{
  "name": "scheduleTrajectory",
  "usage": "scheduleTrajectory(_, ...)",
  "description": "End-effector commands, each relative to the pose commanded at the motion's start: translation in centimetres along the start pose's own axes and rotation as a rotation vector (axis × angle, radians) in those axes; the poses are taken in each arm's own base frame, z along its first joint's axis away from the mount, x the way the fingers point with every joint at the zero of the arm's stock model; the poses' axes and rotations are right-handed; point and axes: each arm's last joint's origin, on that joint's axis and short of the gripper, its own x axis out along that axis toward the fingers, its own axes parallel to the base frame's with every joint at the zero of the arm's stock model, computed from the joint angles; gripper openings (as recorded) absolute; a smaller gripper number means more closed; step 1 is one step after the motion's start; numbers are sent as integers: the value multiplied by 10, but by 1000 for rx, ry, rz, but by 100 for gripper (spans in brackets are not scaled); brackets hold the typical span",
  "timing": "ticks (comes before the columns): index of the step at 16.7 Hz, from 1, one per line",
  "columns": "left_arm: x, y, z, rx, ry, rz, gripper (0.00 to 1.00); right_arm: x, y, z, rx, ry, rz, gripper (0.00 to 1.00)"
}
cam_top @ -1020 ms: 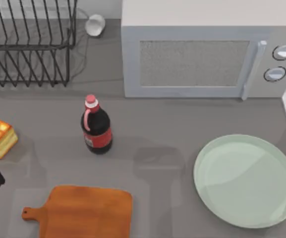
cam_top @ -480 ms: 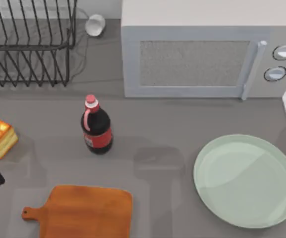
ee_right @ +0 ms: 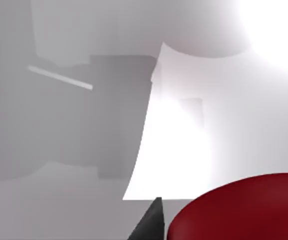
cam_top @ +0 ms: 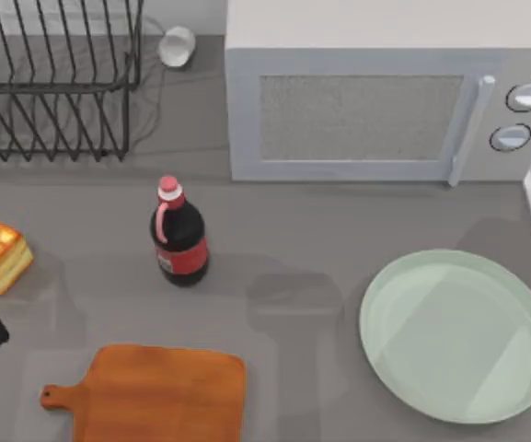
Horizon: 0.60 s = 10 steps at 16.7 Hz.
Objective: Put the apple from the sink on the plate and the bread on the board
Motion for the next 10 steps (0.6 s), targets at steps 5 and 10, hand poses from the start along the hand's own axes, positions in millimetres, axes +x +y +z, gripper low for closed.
scheduleTrajectory(5, 0, 0, 0, 0, 0, 0, 100, -2, 0, 0, 1, 3, 1, 0)
scheduleTrajectory(10, 0, 0, 0, 0, 0, 0, 100, -25, 18, 1, 13, -30, -12, 0)
